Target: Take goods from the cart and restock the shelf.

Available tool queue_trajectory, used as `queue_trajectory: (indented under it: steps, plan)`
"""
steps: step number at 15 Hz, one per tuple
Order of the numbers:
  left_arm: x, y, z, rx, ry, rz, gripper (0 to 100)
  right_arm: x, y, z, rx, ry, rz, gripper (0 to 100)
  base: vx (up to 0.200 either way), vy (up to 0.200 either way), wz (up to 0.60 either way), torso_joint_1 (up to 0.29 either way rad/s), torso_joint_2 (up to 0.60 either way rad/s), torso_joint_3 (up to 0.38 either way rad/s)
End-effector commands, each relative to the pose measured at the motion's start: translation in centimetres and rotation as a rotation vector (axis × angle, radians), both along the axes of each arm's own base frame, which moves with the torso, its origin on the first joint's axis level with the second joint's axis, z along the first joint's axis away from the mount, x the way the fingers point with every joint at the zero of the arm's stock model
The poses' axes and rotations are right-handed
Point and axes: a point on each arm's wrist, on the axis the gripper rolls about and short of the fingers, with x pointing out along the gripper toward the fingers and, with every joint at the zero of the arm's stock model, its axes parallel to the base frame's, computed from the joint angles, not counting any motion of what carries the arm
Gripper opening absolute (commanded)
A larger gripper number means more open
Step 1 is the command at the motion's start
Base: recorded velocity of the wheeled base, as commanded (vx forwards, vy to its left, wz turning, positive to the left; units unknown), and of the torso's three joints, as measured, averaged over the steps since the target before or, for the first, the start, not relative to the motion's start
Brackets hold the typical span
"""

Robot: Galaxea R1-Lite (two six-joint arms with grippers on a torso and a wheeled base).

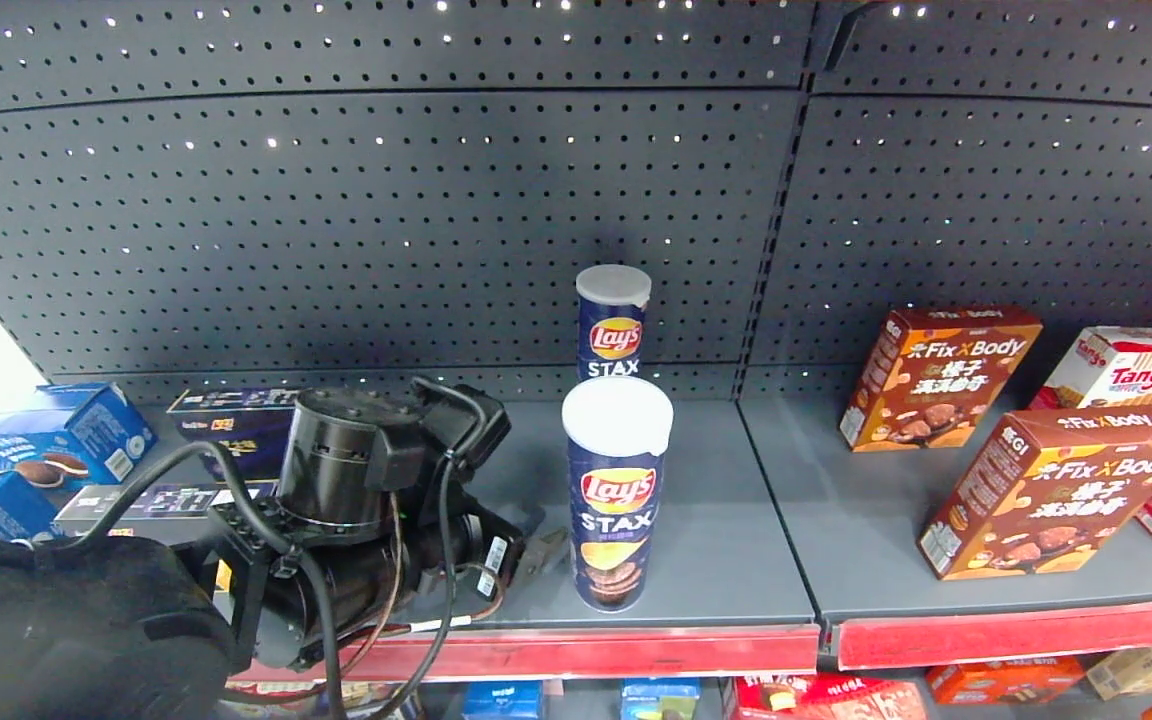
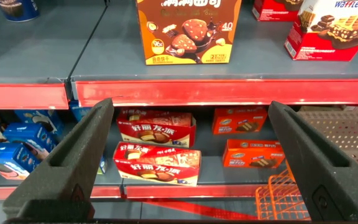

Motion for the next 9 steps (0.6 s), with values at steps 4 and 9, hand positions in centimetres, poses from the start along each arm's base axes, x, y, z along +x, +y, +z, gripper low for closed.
queue_trajectory:
  steps: [4,9]
  plan:
    - [0.15,-0.15,-0.19,0.004,0.004,0.0,100,0.01,0.0,0.0,0.0,0.002,0.0,100,0.0,0.0,0.0,0.0,0.0,0.0]
    - [0.29,-0.64,-0.14,0.001,0.0,-0.01,100,0.01,0.0,0.0,0.0,0.002,0.0,100,0.0,0.0,0.0,0.0,0.0,0.0]
